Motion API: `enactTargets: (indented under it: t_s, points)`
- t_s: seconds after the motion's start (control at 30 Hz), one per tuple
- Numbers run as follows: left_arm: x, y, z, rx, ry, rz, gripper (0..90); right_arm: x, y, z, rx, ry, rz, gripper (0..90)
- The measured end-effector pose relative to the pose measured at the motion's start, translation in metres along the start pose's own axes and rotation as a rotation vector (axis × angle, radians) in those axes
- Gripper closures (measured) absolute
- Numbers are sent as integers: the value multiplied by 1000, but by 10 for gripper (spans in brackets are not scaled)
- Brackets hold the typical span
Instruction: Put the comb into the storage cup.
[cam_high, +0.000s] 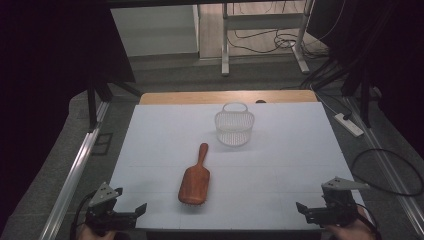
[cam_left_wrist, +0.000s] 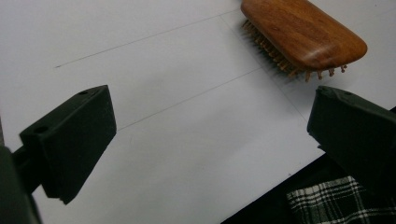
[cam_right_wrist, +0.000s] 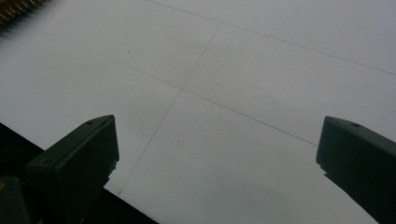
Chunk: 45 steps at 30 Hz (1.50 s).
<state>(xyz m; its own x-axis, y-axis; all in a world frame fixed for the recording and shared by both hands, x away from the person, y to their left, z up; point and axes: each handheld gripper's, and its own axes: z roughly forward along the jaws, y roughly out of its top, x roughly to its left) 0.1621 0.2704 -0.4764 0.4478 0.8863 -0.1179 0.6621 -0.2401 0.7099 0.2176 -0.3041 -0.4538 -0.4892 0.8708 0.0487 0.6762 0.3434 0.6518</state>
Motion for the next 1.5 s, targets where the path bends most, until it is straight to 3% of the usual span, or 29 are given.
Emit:
enactTargets:
  t_s: [0.2, 0.67, 0.87, 1.03, 1.27, 1.4, 1.5]
  points:
    - [-1, -1, 0, 1, 6, -2, 19, 1, 0, 0, -7, 16, -21, 0]
    - [0, -3, -3, 10, 11, -21, 15, 0, 3, 1, -13, 36, -20, 0]
    - [0, -1, -1, 26, -1, -16, 7, 0, 3, 2, -13, 41, -17, 0]
    - [-2, 4, 2, 13, -7, 13, 2, -1, 3, 2, -10, 47, -15, 0]
    - [-1, 12, 8, 11, -78, 13, 3, -1, 2, 0, -28, 62, -26, 0]
    - [-2, 14, 10, 18, -83, 13, 0, -1, 2, 0, -27, 63, -28, 0]
    - [-1, 18, 14, 26, -123, 10, 0, -1, 2, 1, -24, 62, -27, 0]
